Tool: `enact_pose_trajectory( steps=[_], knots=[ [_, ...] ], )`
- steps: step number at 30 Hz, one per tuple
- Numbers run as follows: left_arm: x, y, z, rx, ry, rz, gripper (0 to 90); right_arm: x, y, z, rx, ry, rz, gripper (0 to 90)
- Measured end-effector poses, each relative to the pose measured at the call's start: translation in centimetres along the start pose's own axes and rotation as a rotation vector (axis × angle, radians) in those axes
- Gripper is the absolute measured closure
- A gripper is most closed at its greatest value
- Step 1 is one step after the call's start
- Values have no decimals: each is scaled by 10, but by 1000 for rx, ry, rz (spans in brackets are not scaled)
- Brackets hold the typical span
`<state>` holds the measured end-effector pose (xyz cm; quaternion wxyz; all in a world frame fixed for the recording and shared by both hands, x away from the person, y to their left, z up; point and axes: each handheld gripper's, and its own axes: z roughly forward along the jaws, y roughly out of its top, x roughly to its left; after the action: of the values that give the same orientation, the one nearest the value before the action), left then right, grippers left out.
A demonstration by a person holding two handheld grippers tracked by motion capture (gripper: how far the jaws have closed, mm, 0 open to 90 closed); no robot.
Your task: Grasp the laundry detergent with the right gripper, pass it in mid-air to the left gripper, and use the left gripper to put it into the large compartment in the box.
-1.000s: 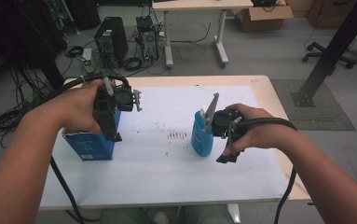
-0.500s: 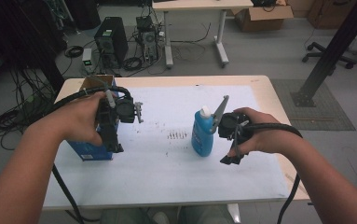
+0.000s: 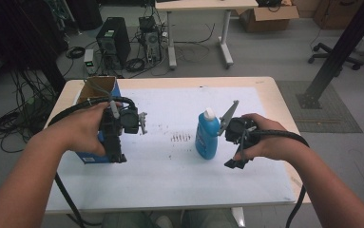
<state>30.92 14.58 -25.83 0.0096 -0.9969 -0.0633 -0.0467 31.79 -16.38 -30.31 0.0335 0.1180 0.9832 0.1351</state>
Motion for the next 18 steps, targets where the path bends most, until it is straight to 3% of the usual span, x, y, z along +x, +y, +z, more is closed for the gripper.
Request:
enact_pose_trajectory(
  steps=[18],
  knots=[
    [-6,-4,8,-18,-15,-10,2,-11,-15,19,-116,-18,103,43]
  ],
)
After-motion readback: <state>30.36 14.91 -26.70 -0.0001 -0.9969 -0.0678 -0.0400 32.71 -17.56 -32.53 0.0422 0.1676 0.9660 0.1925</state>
